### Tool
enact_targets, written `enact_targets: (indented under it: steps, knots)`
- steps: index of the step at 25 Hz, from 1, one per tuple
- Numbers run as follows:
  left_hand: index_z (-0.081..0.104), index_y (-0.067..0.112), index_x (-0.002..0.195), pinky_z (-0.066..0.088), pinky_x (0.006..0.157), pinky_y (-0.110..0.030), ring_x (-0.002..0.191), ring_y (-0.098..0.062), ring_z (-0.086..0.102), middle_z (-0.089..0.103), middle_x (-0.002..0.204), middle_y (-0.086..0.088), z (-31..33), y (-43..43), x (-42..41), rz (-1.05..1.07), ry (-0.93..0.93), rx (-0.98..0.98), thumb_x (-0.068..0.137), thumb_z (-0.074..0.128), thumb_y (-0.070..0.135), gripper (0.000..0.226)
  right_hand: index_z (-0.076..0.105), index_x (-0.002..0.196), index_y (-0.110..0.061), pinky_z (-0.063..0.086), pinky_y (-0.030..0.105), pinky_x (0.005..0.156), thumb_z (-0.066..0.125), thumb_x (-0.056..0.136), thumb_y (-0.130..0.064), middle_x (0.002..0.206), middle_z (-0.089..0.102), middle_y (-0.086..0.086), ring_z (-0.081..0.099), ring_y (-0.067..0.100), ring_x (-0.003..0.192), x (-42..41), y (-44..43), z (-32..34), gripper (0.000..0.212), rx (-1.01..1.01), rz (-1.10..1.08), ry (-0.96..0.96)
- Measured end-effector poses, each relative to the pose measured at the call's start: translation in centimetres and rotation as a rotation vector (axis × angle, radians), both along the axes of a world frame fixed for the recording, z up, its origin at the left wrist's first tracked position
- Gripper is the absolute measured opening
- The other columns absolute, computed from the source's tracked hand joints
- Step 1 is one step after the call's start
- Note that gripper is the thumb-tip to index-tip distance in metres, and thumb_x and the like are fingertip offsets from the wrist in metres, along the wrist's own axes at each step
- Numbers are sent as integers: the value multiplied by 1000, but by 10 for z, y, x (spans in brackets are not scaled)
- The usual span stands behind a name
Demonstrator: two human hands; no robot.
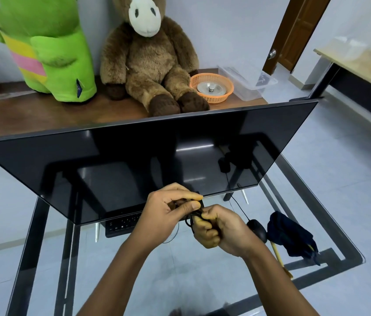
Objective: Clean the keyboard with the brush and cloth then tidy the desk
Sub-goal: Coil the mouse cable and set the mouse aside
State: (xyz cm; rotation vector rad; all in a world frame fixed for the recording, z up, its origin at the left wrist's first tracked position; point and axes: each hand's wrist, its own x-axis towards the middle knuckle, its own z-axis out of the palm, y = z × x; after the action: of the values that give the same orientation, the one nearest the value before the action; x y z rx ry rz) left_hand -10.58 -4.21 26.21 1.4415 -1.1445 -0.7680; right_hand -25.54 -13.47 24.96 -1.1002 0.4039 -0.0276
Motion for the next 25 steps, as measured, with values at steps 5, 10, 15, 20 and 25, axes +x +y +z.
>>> enact_targets:
  steps: [5,10,15,20,25]
  knots:
    - [77,18,109,56,82,-23,96,-12,72,77,98,3,-5,3,-1,-79,71,99,93,62,25,22,36,58,-18,15,22,44,44,74,-30,50,28,-6,18,9,47,-5,-2,-2,21,123,-38,-87]
    - [64,44,126,51,86,-61,95,-43,64,73,111,5,-4,9,7,-272,-10,207,86,66,56,41,38,57,-18,14,23,44,43,75,-29,49,26,-5,21,7,44,-8,-2,-2,22,196,-100,-177]
    - [70,29,122,54,88,-42,99,-14,68,73,109,18,3,8,2,-201,-137,156,96,63,27,27,38,59,-18,18,25,46,42,76,-23,51,27,-2,24,10,46,-7,-1,-1,18,173,-99,-199]
    - [75,21,108,55,87,-25,100,-9,69,75,98,9,-1,3,1,-170,-187,134,100,56,18,21,48,61,-7,41,33,58,46,77,-9,56,46,10,46,25,54,-11,-3,4,17,-1,-131,-135]
    - [73,19,101,51,82,-17,94,-10,68,73,94,7,-8,1,-4,-101,-130,150,101,53,16,21,68,74,4,51,38,72,47,86,-5,72,67,21,64,33,72,-12,-2,1,25,-227,-201,-43]
